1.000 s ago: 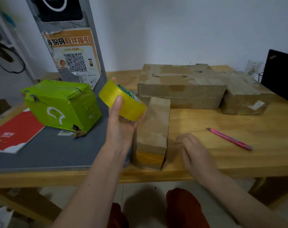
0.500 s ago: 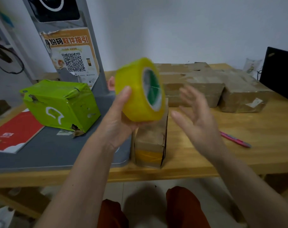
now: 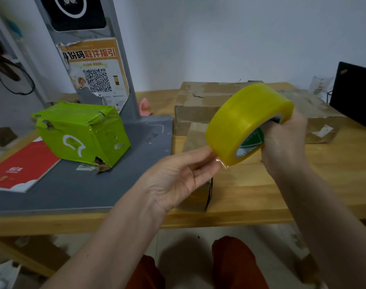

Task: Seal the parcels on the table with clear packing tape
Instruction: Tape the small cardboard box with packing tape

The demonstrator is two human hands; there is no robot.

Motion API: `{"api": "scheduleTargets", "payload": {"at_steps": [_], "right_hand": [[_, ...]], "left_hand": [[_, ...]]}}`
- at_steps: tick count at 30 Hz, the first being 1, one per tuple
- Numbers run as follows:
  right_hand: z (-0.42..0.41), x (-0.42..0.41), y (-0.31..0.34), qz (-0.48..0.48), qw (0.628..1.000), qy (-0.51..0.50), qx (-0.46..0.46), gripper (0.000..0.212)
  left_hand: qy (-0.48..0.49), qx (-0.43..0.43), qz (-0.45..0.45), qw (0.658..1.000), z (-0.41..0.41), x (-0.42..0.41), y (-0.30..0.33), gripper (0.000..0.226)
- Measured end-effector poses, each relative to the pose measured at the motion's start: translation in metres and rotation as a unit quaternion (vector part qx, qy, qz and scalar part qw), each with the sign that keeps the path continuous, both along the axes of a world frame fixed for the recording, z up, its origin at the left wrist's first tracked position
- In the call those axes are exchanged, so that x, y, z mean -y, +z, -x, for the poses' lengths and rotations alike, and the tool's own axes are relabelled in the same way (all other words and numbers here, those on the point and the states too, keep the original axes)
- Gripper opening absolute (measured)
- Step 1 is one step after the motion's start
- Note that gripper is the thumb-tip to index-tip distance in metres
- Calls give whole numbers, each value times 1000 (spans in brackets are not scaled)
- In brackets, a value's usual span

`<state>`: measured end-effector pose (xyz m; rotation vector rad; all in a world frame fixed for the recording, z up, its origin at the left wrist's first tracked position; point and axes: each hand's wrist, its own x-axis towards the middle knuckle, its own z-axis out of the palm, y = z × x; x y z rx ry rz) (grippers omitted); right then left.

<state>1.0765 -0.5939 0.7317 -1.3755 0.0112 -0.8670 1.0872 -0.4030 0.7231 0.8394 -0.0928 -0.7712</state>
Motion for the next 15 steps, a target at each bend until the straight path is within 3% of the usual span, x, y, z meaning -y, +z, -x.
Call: {"api": "scheduleTargets", "payload": {"at_steps": [4,9,15], "right_hand": [[7,-10,-3,-6,1000,-18,1,25],[15,-23,2,-5,999,-46,20,31],[22,-30,6,17,997,-68,40,29]], "left_hand": [[60,-12,-41,997,7,6,-2,31],[136,57,-106,983,7,10,-3,16],[155,155,-185,958,7,10,4,8]]}}
